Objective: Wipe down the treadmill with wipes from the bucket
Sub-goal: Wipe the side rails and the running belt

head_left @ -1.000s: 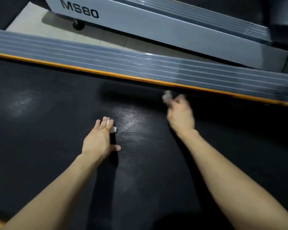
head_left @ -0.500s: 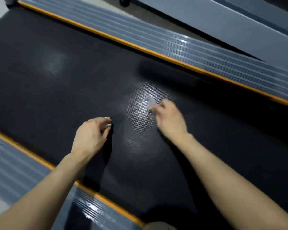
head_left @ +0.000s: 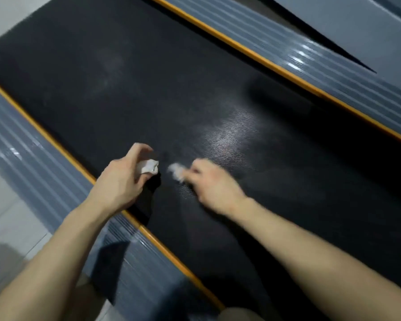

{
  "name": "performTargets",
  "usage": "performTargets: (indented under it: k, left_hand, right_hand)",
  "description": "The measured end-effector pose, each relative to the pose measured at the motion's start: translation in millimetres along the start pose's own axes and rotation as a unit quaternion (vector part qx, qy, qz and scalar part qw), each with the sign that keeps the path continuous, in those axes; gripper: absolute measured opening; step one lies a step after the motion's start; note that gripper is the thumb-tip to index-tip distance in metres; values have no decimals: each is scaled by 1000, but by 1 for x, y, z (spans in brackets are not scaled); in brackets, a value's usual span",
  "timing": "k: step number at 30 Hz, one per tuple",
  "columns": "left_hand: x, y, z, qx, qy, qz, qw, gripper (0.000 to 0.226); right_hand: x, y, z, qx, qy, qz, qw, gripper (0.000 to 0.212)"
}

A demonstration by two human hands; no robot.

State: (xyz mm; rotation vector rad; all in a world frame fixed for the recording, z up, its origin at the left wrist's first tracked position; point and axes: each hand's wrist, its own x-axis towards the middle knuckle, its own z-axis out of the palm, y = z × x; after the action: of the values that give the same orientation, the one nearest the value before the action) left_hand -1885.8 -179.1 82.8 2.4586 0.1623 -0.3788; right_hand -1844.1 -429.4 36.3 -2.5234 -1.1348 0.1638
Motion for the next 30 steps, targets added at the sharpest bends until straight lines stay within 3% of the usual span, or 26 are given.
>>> performTargets:
  k: [3, 5, 7, 9, 11, 13, 16, 20, 21, 23, 25, 27, 28, 30]
  left_hand:
    - [0, -14, -18, 8, 18, -15, 1000, 46]
    - [-2, -29, -27, 25, 23, -30, 999, 37]
    - [-3, -47, -30, 55, 30, -43, 997, 28]
    - [-5, -62, -28, 77, 40, -56, 995, 24]
    - [-6, -72, -24, 88, 48, -72, 992, 22]
    - [-7, -77, -22, 91, 48, -72, 992, 23]
    - [-10, -84, -25, 88, 56, -51, 993, 26]
    - [-18, -104, -40, 85, 106, -53, 989, 27]
    - [-20, -111, -43, 85, 120, -66, 987, 26]
    - [-22, -121, -42, 85, 135, -93, 983, 23]
    - [-22, -126, -38, 84, 132, -99, 983, 20]
    - [-20, -128, -35, 79, 138, -96, 983, 19]
    - [-18, -129, -35, 74, 143, -94, 982, 18]
    - [-14, -131, -36, 78, 151, -91, 981, 16]
  right_hand:
    - [16, 76, -28, -28, 89, 233, 968, 28]
    - [26, 83, -34, -1, 115, 311, 944, 21]
    - [25, 43, -18, -1, 86, 231, 969, 26]
    - [12, -17, 8, 58, -22, 30, 998, 33]
    - [4, -58, 22, 82, -156, -169, 970, 33]
    - [27, -51, 17, 53, -182, -281, 941, 31]
    - [93, -12, 9, -1, -134, -238, 962, 28]
    - [157, 16, 8, -10, -82, -37, 996, 22]
    - [151, 10, 11, 1, -86, -44, 995, 25]
    - [114, -12, 8, 37, -153, -154, 975, 34]
    - [67, -34, 2, 77, -280, -325, 900, 30]
    - [73, -35, -1, 33, -326, -457, 827, 19]
    - [97, -28, 3, 11, -298, -474, 828, 18]
    - [154, -17, 19, -20, -210, -384, 899, 17]
